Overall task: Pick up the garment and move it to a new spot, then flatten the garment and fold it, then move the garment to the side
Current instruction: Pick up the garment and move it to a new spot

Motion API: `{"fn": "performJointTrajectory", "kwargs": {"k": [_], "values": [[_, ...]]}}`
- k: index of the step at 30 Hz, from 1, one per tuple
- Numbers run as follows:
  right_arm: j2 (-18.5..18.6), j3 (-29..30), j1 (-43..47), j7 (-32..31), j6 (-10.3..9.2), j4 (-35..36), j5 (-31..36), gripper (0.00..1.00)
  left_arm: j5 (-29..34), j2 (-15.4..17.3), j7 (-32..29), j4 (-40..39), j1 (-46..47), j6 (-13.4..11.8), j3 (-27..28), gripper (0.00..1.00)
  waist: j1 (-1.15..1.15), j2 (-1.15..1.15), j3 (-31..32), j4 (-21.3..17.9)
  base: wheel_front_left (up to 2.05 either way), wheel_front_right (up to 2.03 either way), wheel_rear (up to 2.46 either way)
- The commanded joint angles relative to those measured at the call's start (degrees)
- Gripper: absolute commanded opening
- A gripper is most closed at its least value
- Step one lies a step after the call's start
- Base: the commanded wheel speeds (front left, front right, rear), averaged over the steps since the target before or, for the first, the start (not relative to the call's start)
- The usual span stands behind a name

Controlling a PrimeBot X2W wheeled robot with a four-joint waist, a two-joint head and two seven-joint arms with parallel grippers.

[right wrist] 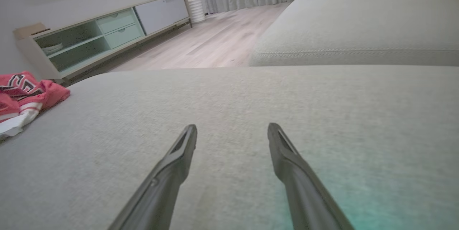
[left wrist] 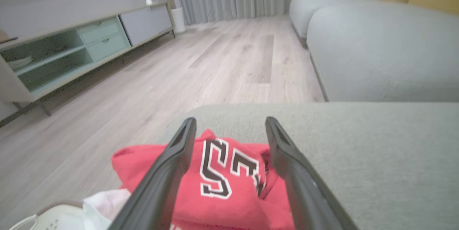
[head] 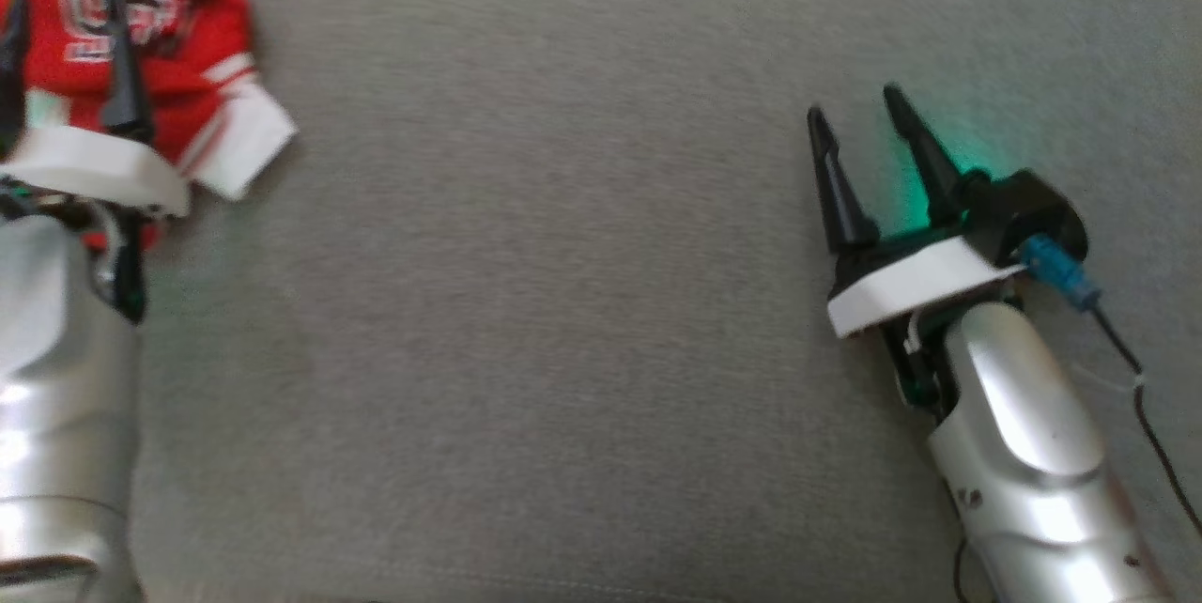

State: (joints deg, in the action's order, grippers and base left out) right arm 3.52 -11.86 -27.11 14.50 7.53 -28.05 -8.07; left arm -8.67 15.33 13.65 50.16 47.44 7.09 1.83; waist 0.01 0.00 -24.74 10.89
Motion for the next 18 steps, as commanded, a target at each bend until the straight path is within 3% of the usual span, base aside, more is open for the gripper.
{"fn": "performJointTrajectory", "kwargs": {"k": [1,5,8,9,10,11,12,18], "values": [[-0.22,-0.57,-0.66,0.5,-0.04,1.34,-0.2,1.0,-0.65,4.26,-0.57,0.25,1.79,0.09,1.41,1.0,-0.01,0.0,-3.27,-3.5,0.0,0.0,0.0],[0.28,0.24,-0.92,0.5,-0.04,1.69,-0.34,1.0,0.18,6.82,-5.04,7.98,3.44,-0.68,0.62,1.0,-0.01,0.0,-4.43,-5.45,0.0,0.0,0.0],[0.38,0.64,-0.84,0.5,-0.04,1.57,-0.61,1.0,0.31,7.73,-10.35,13.49,4.24,-3.03,0.68,1.0,-0.01,0.0,-4.46,-6.25,0.0,0.0,0.0],[0.32,0.83,-0.81,0.5,-0.04,1.57,-0.85,1.0,0.29,7.89,-11.35,14.62,4.59,-3.47,0.66,0.89,-0.01,0.0,-4.37,-6.42,0.0,0.0,0.0],[0.27,0.86,-0.76,0.5,-0.04,1.56,-0.94,1.0,0.36,7.95,-12.17,15.55,4.89,-3.68,0.47,0.36,-0.01,0.0,-4.21,-6.53,0.0,0.0,0.0],[0.22,0.89,-0.69,0.5,-0.04,1.52,-1.04,1.0,0.42,7.99,-12.55,16.17,5.21,-3.73,0.27,0.09,-0.01,0.0,-4.04,-6.6,0.0,0.0,0.0],[0.16,0.91,-0.61,0.5,-0.04,1.43,-1.16,1.0,0.41,8.06,-12.68,16.6,5.58,-3.82,0.16,0.0,-0.01,0.0,-3.84,-6.68,0.0,0.0,0.0],[-0.3,1.04,-0.01,0.5,-0.04,1.29,-2.03,1.0,2.11,7.96,-5.15,13.36,9.59,-2.92,-2.57,0.0,-0.01,0.0,-0.82,-7.7,0.0,0.0,0.0]]}}
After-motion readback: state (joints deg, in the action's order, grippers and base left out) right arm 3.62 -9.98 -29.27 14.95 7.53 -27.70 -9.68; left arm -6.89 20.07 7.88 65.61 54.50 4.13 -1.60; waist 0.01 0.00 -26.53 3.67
